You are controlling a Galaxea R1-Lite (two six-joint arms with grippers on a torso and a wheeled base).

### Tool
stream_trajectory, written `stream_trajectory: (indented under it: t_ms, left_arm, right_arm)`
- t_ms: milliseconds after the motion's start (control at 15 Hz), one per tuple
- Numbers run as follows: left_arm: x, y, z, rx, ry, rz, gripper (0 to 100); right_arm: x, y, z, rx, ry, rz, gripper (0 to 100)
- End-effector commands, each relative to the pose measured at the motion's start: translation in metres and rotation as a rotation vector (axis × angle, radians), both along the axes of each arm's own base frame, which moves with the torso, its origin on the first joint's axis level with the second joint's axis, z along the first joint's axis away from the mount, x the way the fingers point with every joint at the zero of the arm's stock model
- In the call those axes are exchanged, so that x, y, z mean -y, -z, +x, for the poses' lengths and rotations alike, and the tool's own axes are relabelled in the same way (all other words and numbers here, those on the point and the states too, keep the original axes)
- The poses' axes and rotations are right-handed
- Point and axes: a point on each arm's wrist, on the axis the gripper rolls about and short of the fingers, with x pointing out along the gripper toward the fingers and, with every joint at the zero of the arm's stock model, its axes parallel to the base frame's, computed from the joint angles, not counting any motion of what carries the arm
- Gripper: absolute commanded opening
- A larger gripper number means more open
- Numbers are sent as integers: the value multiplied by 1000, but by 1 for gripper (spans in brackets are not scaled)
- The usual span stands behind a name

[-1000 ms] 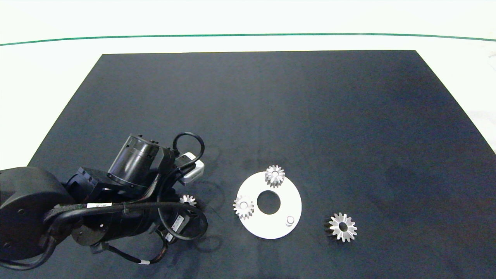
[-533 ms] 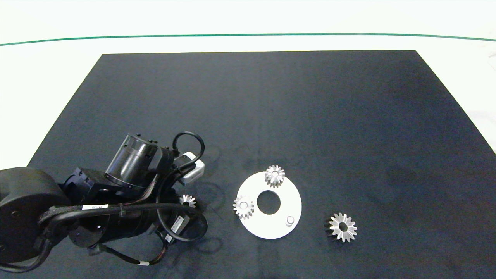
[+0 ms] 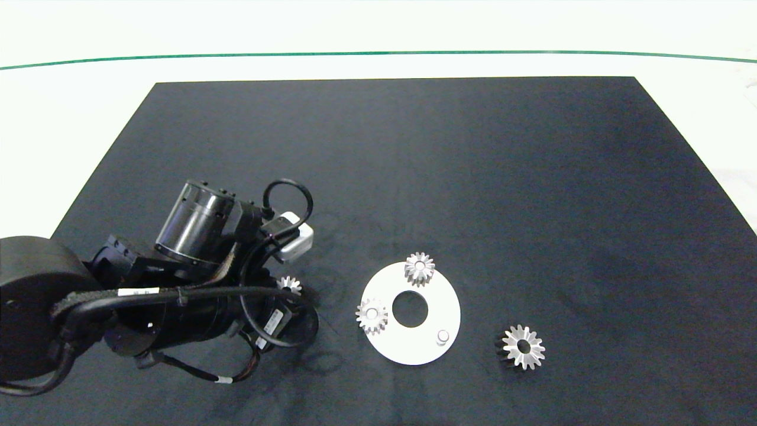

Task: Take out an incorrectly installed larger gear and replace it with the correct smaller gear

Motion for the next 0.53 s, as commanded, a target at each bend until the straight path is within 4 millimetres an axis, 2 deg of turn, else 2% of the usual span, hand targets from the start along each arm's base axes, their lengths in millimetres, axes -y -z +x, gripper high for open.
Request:
stream_trajectory:
  t_ms: [67, 133, 267, 400, 533]
  left_arm:
    - [-1, -61, -19, 88, 45, -48, 31]
    - [10, -75, -36, 66, 120, -47, 31]
    - [30, -72, -62, 11, 232, -44, 31]
    - [52, -65, -69, -19, 292, -41, 31]
    - [78, -59, -67, -14, 312, 0, 31]
  right_arm:
    - [-1, 0, 1, -2, 0, -5, 100]
    - [0, 0, 1, -2, 0, -2, 100]
    - [0, 0, 1, -2, 0, -5, 100]
    - [0, 0, 1, -3, 0, -3, 100]
    - [-1, 0, 1, -4, 0, -4, 100]
